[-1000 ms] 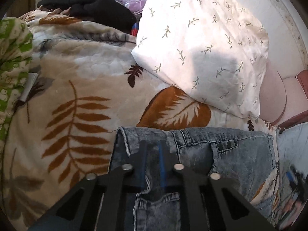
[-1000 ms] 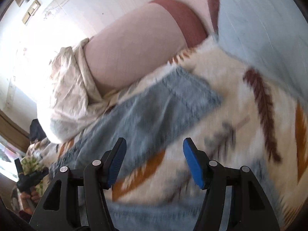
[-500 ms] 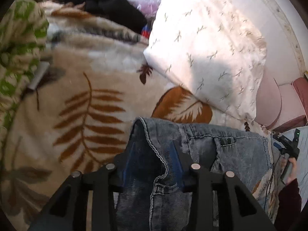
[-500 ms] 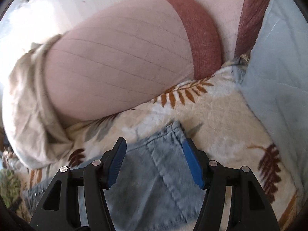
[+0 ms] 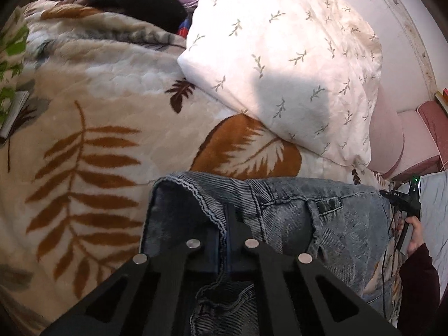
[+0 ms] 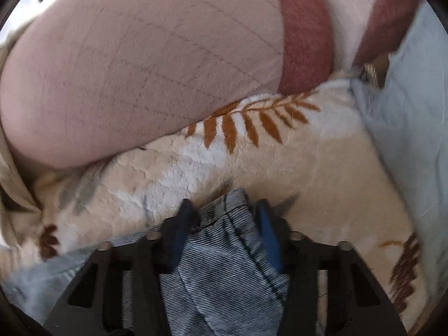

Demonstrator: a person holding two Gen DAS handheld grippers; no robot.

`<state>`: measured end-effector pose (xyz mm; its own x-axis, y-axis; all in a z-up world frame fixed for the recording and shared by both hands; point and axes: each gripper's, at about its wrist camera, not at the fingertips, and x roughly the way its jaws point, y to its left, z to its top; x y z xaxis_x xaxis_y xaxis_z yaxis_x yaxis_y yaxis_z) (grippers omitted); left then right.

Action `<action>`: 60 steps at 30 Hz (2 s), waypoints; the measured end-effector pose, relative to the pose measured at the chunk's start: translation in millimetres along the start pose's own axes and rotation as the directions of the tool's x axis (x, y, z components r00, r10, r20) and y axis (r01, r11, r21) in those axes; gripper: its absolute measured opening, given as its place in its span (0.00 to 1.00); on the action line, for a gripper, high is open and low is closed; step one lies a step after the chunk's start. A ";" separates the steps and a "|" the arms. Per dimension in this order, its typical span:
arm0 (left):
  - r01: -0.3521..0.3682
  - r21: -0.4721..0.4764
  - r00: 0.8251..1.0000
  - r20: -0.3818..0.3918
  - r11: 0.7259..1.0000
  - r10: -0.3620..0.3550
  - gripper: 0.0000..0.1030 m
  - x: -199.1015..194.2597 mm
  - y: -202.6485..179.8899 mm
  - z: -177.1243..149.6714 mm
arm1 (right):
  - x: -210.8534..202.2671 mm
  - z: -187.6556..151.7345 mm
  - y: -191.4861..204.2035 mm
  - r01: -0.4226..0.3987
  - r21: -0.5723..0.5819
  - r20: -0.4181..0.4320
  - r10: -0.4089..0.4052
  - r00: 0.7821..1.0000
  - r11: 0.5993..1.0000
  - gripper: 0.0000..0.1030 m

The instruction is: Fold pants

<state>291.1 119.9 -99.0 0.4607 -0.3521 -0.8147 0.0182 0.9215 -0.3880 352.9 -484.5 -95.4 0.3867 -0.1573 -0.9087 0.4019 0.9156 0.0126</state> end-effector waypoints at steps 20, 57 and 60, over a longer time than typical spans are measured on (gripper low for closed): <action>0.157 0.073 0.976 0.141 0.985 -0.166 0.03 -172.7 -18.1 -52.7 | -220.1 -126.5 -72.1 -0.260 0.128 0.292 0.215 0.932 0.957 0.14; 0.012 -0.043 1.000 -0.007 0.999 -0.012 0.07 -225.4 65.2 -238.5 | -220.5 -281.5 -171.6 -0.326 0.300 0.186 0.281 0.942 0.896 0.56; -0.030 -0.036 0.999 -0.014 0.999 0.030 0.07 -219.0 61.7 -238.0 | -198.2 -271.4 -164.1 -0.314 0.301 0.153 0.279 0.948 0.901 0.56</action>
<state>-19.8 214.8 -47.1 0.4488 -0.3269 -0.8317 -0.0273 0.9252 -0.3784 -15.0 -503.1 -30.6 0.6054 0.0500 -0.7944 0.4903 0.7628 0.4216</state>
